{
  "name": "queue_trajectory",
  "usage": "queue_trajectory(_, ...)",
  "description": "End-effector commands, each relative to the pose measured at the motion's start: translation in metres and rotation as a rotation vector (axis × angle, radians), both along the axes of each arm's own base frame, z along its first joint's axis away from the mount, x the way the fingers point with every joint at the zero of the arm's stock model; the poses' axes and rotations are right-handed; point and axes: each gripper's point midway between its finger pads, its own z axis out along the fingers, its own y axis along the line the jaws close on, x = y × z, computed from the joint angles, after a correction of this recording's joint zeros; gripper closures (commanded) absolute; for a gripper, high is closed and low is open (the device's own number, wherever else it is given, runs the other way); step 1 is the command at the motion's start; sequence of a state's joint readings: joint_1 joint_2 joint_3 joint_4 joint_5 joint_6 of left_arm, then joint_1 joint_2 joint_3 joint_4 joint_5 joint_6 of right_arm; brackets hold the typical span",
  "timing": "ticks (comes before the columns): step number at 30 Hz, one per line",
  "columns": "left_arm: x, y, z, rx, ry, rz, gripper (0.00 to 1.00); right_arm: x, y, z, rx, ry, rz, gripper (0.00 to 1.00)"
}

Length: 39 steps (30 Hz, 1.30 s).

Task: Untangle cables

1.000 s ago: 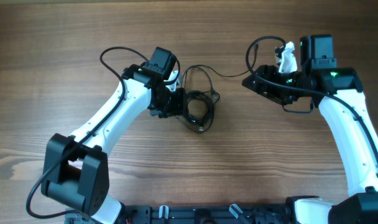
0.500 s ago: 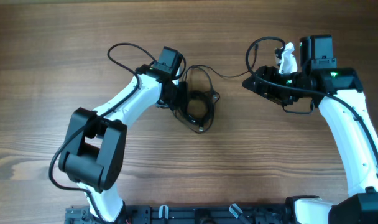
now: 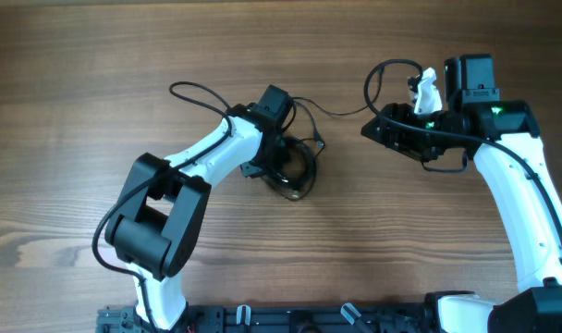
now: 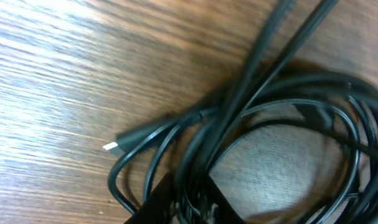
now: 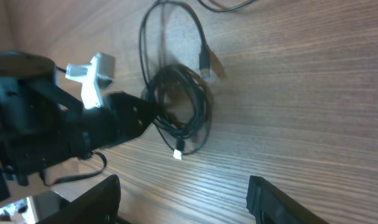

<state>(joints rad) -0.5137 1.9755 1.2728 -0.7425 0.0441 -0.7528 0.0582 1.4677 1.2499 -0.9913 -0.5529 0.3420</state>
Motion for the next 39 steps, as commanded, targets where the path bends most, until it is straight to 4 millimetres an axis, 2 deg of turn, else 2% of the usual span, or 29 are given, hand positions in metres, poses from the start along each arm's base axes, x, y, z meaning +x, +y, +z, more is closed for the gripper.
queue_trajectory(1,0.004,0.011,-0.008,0.061,-0.011,0.057,0.85,-0.004,-0.003,0.002,-0.037,-0.028,0.034,0.32)
queue_trajectory(5,0.001,0.012,-0.01,0.069,0.003,0.054,0.85,-0.005,-0.003,0.002,-0.038,-0.027,0.037,0.32)
queue_trajectory(6,-0.001,0.012,-0.01,0.073,0.01,0.053,0.87,-0.005,-0.003,0.002,-0.038,-0.028,0.037,0.32)
queue_trajectory(8,-0.007,0.016,-0.011,0.088,0.033,0.051,0.96,-0.005,-0.003,0.002,-0.038,-0.028,0.038,0.32)
queue_trajectory(10,-0.01,0.018,-0.011,0.098,0.046,0.015,0.96,-0.005,-0.001,0.002,-0.029,-0.029,0.043,0.33)
queue_trajectory(12,-0.008,0.012,0.001,0.055,0.034,-0.067,0.96,-0.007,0.015,0.014,0.055,-0.084,0.133,0.33)
queue_trajectory(14,0.002,0.003,0.034,-0.021,-0.048,-0.129,0.96,-0.009,0.035,0.034,0.147,-0.171,0.226,0.35)
queue_trajectory(16,0.012,-0.003,0.082,-0.111,-0.16,-0.15,0.96,-0.008,0.044,0.05,0.164,-0.238,0.247,0.35)
queue_trajectory(19,0.017,-0.005,0.17,-0.263,-0.363,-0.146,0.96,-0.013,0.053,0.073,0.178,-0.312,0.253,0.35)
queue_trajectory(23,0.001,0.003,0.245,-0.344,-0.553,-0.17,0.96,-0.02,0.065,0.095,0.207,-0.363,0.25,0.37)
queue_trajectory(25,-0.014,-0.002,0.268,-0.396,-0.608,-0.257,0.96,-0.024,0.077,0.104,0.23,-0.382,0.267,0.38)
queue_trajectory(28,-0.027,-0.006,0.28,-0.429,-0.628,-0.34,0.96,-0.028,0.096,0.107,0.237,-0.385,0.282,0.38)
queue_trajectory(33,-0.031,-0.005,0.275,-0.391,-0.634,-0.422,0.96,-0.026,0.107,0.094,0.157,-0.34,0.198,0.41)
queue_trajectory(36,-0.031,-0.006,0.276,-0.396,-0.636,-0.424,0.96,-0.027,0.109,0.073,0.11,-0.249,0.145,0.43)
queue_trajectory(37,-0.032,-0.007,0.276,-0.402,-0.635,-0.426,0.96,-0.029,0.122,0.05,0.091,-0.162,0.16,0.43)
queue_trajectory(39,-0.031,-0.007,0.277,-0.405,-0.636,-0.424,0.96,-0.029,0.131,0.032,0.072,-0.108,0.159,0.43)
